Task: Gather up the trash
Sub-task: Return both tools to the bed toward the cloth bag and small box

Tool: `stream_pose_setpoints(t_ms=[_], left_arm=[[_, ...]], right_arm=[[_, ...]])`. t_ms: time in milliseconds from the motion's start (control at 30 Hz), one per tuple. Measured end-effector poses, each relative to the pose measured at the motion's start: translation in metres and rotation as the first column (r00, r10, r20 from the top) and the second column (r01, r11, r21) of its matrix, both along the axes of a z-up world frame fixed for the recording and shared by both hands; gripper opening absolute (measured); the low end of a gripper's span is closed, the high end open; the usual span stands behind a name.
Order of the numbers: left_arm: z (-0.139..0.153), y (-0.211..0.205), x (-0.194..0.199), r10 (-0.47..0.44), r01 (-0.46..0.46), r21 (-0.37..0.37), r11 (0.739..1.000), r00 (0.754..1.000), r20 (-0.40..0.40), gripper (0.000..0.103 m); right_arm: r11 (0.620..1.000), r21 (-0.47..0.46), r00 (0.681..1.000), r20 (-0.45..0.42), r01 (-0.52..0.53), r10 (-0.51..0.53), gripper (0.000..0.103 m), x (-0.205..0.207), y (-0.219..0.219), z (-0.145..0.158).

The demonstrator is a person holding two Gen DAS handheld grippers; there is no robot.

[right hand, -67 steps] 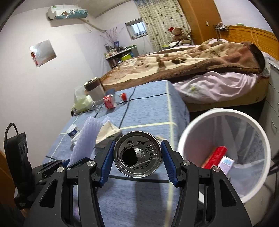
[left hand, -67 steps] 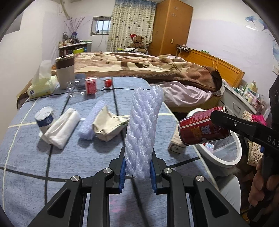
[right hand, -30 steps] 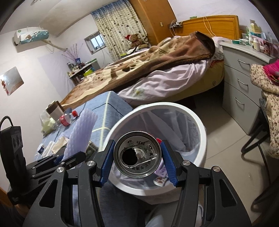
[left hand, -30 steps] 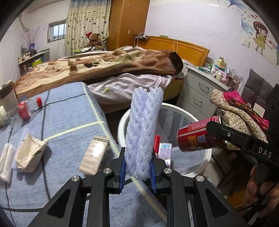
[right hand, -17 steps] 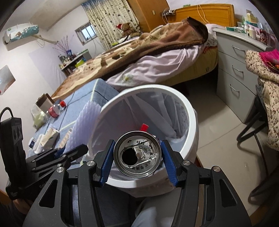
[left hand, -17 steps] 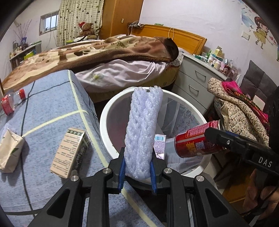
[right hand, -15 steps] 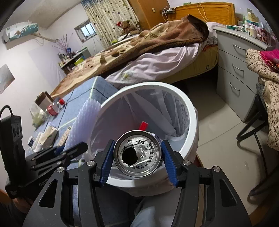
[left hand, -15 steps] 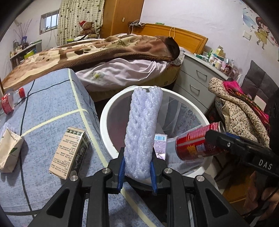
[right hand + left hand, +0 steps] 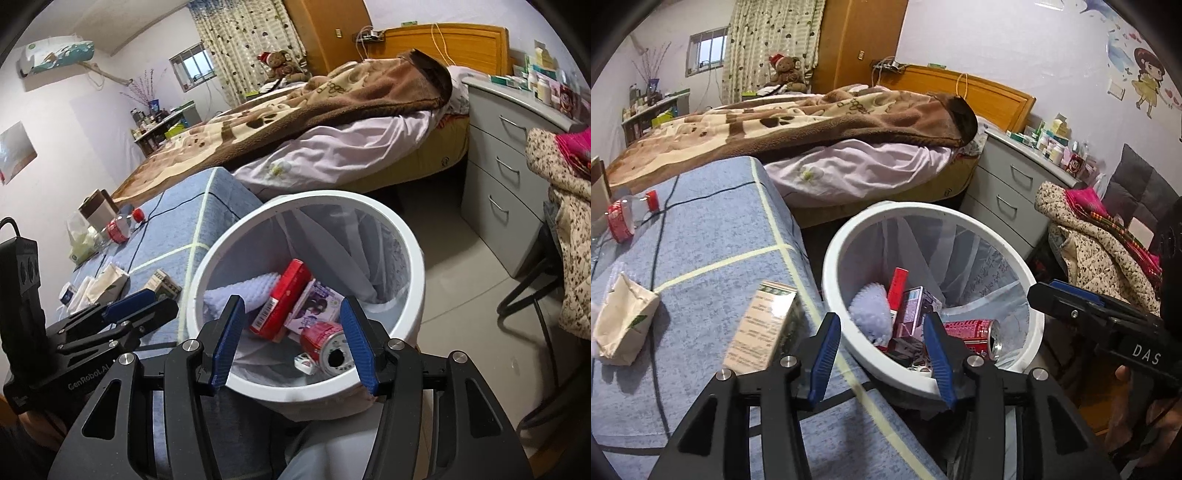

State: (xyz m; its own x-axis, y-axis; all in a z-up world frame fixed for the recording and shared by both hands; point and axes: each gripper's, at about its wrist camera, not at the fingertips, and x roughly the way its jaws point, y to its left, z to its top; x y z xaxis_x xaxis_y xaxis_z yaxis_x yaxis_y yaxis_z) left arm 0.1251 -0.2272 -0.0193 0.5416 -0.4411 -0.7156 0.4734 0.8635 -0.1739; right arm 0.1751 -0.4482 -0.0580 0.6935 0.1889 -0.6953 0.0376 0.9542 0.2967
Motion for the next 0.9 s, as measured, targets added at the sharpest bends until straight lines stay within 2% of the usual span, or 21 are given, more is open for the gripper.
stream_pose_setpoints(t_ms=[900], left_arm=[[0.019,0.089,-0.026,0.187,-0.189,0.026,0.982,0.980,0.069,0.046]], right_arm=[[0.983,-0.042,0.983,0.039,-0.180,0.182,0.056,0.002,0.063,0.019]])
